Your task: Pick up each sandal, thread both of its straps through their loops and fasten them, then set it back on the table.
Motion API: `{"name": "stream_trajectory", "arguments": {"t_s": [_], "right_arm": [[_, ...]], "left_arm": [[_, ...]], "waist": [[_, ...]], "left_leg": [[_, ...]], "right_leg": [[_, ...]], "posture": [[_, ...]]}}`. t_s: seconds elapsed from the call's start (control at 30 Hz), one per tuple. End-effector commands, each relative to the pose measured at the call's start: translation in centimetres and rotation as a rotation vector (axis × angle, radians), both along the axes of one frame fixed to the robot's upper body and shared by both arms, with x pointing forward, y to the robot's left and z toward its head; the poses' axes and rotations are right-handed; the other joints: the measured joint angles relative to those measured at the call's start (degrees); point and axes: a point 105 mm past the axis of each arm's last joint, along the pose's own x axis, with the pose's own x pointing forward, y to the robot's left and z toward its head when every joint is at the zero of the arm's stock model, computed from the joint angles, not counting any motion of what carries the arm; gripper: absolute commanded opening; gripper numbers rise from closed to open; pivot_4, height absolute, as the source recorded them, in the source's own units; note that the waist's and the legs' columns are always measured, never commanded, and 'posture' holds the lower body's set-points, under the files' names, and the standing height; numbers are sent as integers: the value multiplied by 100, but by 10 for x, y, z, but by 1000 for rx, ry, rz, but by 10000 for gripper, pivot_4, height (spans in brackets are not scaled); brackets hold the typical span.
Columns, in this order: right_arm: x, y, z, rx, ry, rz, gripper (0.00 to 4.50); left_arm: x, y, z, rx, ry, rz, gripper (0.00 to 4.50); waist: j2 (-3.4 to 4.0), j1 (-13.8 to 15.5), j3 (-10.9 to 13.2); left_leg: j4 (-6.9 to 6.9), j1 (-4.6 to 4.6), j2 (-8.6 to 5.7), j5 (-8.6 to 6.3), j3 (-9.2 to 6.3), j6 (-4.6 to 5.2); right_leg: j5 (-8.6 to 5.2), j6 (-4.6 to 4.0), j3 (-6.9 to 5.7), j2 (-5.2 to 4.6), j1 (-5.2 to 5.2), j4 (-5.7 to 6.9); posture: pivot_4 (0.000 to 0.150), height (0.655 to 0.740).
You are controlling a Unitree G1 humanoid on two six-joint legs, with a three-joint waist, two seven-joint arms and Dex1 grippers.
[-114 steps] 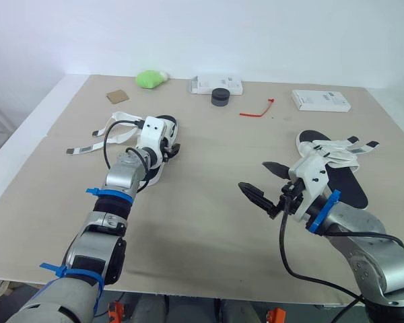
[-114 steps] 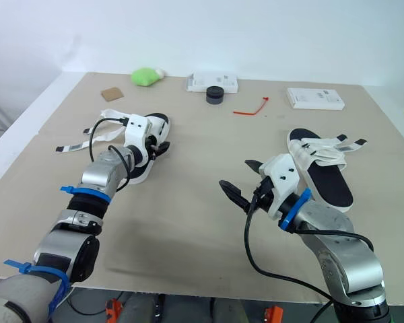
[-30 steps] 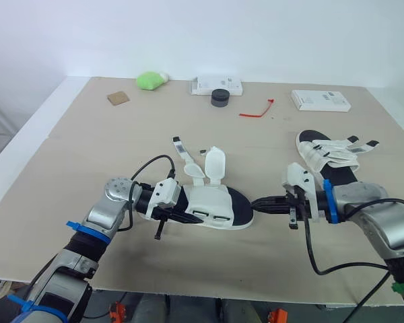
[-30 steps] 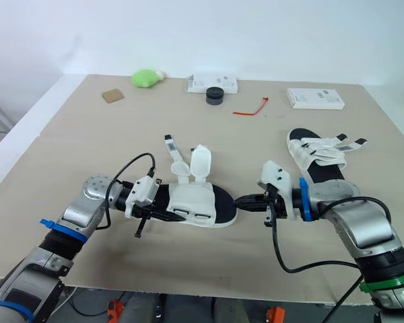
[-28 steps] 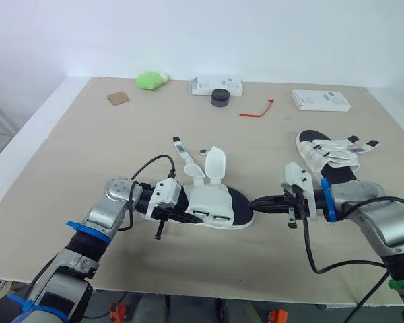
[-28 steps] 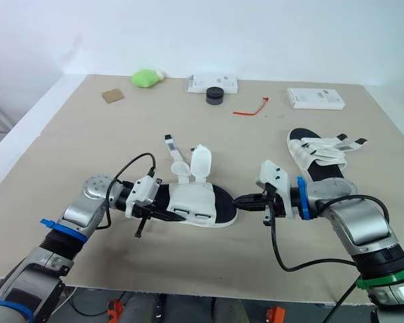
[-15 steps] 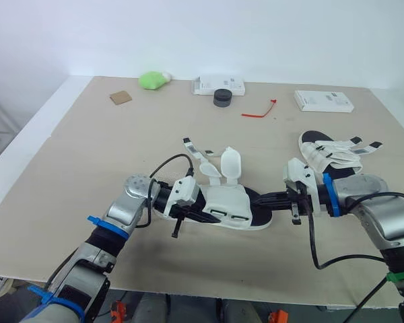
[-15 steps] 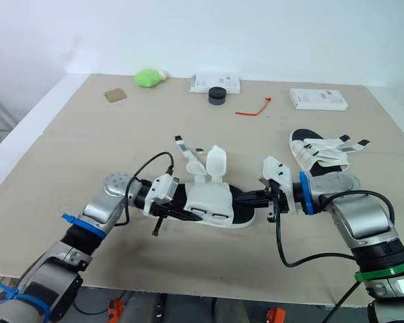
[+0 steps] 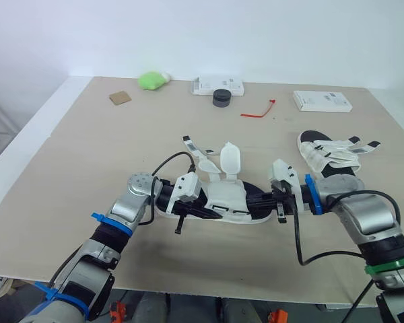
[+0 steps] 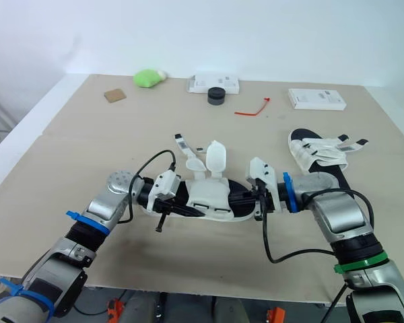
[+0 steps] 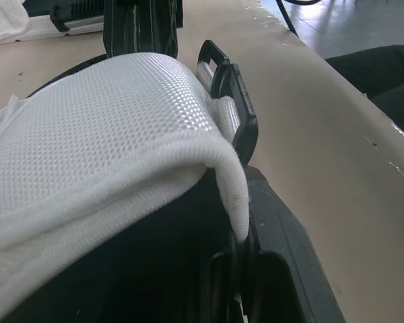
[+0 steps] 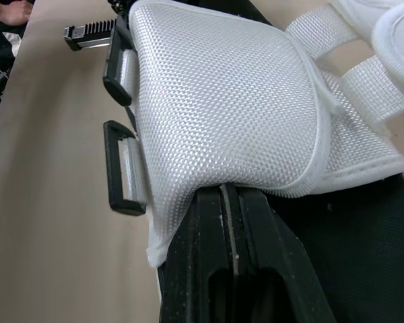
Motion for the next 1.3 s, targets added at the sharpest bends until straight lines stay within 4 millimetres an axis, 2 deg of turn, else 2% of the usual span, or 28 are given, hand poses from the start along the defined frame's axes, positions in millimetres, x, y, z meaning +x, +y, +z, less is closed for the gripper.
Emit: {"name": "stream_trajectory", "arguments": {"t_s": [0.03, 0.23, 0.37, 0.43, 0.73, 1.07, 1.3], "right_arm": [[-5, 17, 11, 54, -9, 87, 630], [-7, 22, -6, 37, 50, 109, 630], [-4, 16, -44, -53, 110, 74, 630], [-4, 14, -55, -83, 113, 68, 630], [-3, 7, -71, -67, 169, 27, 630], [-6, 7, -75, -27, 197, 14, 630], [-7, 7, -85, -13, 222, -6, 630]], "left_arm": [[-4, -3, -3, 6, 13, -26, 0], [-7, 0, -4, 11, 27, -50, 0], [-7, -2, -3, 9, 27, -56, 0], [-7, -2, -3, 8, 28, -53, 0], [-8, -2, -2, -2, 30, -37, 0], [-6, 10, 17, -57, 58, -16, 0], [-3, 21, 29, -77, 55, 35, 0]], "waist": [[0, -15, 0], [0, -66, 0], [6, -82, -7], [8, -87, -34], [-24, -87, -124], [-27, -101, -129], [-27, -105, -128]], "left_leg": [[-1, 0, 1, 0, 0, 0], [-1, 2, 3, 0, 0, 0], [-2, 10, 6, 0, 0, 0], [-4, 17, 9, 0, 1, 0], [-3, 32, 32, -1, 6, -1], [-11, 40, 45, -3, 10, -3], [-23, 50, 109, -8, 3, -5]], "right_leg": [[0, 0, 0, 1, -1, 0], [1, -2, 0, 4, 0, 0], [1, -3, 0, 6, 4, 0], [1, -4, 0, 10, 8, 1], [8, -18, 0, 23, 16, 1], [3, -29, 0, 32, 17, 1], [5, -77, 0, 106, 10, 1]], "posture": [[1500, 7400], [1500, 7400], [1500, 7400], [1500, 7400], [1500, 7400], [1500, 7400], [1500, 7400]]}}
